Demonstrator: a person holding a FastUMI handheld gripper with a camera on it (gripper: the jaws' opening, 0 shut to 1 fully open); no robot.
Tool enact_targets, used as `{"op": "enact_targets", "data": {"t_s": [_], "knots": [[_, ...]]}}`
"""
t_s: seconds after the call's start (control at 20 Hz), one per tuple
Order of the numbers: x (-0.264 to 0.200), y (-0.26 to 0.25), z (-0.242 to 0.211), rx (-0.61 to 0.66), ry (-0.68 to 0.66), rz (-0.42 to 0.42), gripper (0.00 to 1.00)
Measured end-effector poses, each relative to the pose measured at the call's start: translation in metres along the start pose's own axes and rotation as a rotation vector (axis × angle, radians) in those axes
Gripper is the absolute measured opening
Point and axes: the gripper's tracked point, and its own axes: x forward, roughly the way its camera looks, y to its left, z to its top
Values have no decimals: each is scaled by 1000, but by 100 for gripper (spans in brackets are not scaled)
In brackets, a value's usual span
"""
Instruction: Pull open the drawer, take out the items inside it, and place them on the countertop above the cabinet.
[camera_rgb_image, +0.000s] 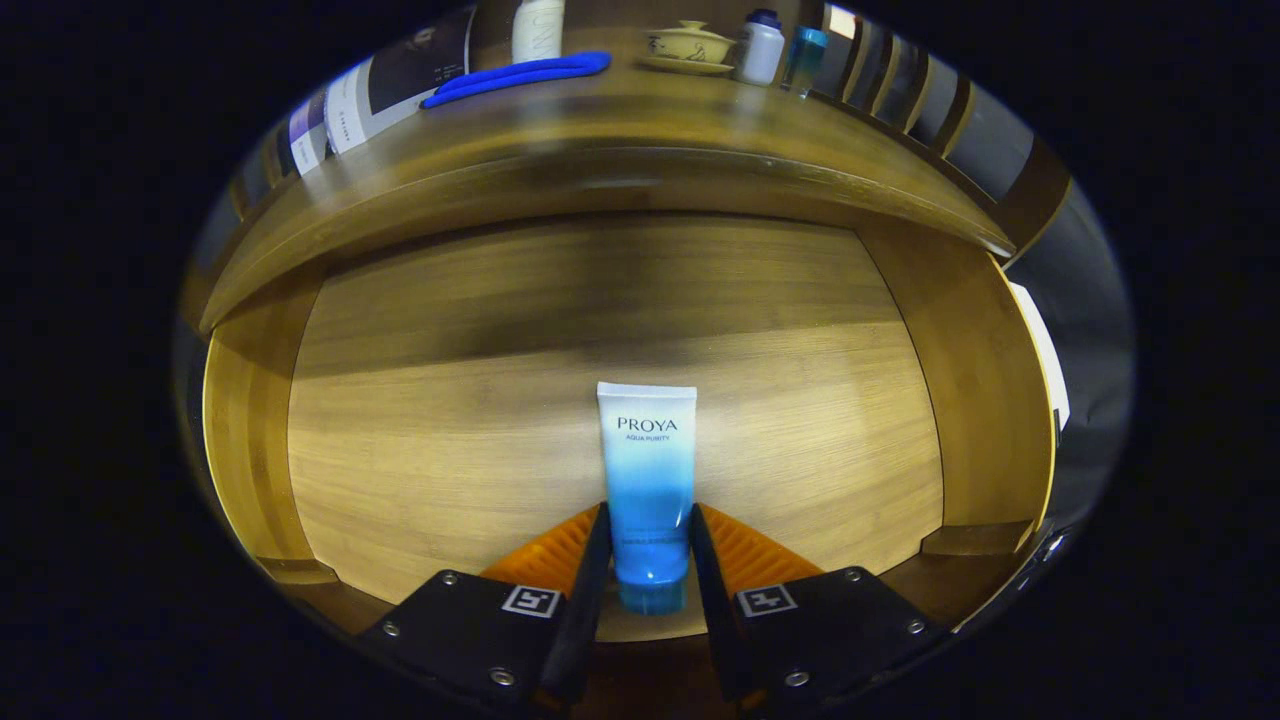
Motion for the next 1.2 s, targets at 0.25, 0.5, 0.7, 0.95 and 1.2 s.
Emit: {"op": "enact_targets", "data": {"t_s": [0.25, 0.5, 0.7, 0.95, 1.2], "knots": [[-1, 2, 1, 32, -62, 1, 37], [-11, 8, 3, -11, -113, -1, 29], [-37, 10, 13, -39, -182, -22, 29], [-71, 8, 21, -41, -245, -50, 29], [-102, 4, 37, -64, -321, -88, 29]]}}
